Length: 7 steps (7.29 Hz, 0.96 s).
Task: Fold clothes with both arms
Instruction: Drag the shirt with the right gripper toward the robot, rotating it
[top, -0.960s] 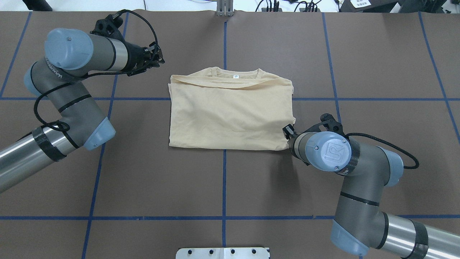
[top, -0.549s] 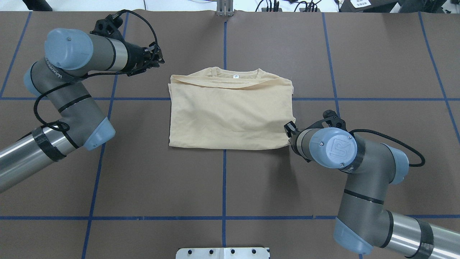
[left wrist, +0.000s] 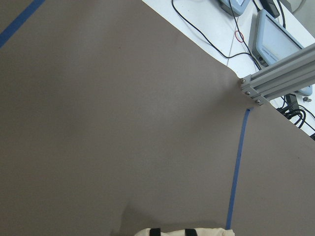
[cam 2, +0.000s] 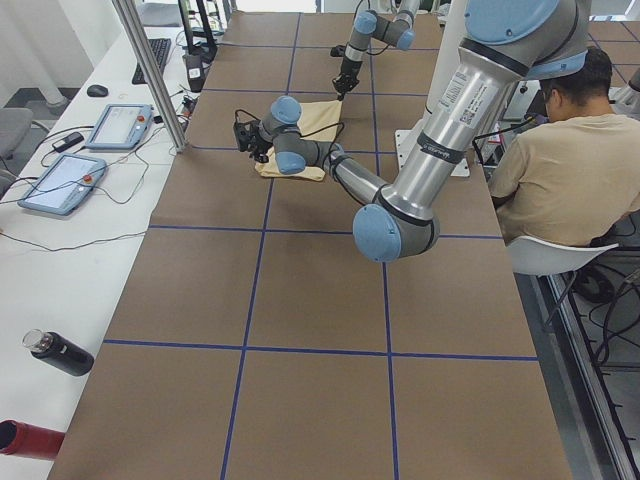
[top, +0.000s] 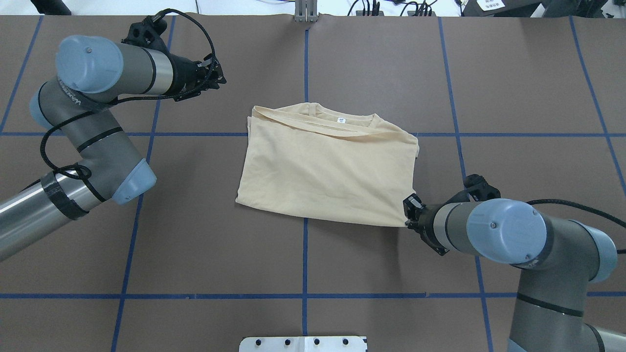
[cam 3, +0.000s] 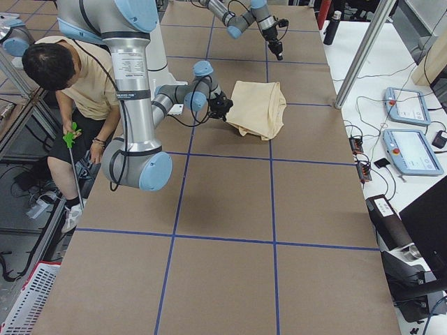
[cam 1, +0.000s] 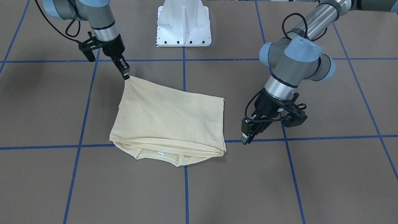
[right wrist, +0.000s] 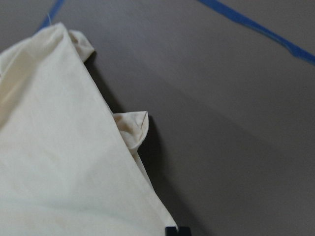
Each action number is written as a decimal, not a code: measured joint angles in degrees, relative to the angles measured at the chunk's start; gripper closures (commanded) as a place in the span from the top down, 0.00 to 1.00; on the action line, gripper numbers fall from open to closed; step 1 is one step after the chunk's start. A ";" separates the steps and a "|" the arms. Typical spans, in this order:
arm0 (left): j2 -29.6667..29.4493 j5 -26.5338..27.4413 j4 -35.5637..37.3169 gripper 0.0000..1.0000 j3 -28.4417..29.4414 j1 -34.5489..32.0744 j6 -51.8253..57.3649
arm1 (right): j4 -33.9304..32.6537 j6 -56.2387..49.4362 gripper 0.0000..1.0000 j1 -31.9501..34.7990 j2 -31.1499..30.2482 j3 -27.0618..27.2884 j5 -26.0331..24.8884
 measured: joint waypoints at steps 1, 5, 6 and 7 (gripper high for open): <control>0.01 -0.11 0.01 0.29 -0.38 -0.02 -0.10 | -0.05 0.51 0.00 -4.68 -1.54 1.87 0.69; 2.22 -3.82 2.56 0.34 -6.66 0.67 -1.25 | -0.08 5.40 1.00 -20.83 -3.15 4.62 -3.10; 2.89 -4.25 4.16 0.39 -8.07 1.93 -2.18 | -0.27 6.01 1.00 -21.87 -3.91 6.36 -4.75; 3.51 -4.30 5.65 0.42 -9.04 4.18 -3.59 | -0.56 6.28 1.00 -20.99 -5.55 9.60 -5.44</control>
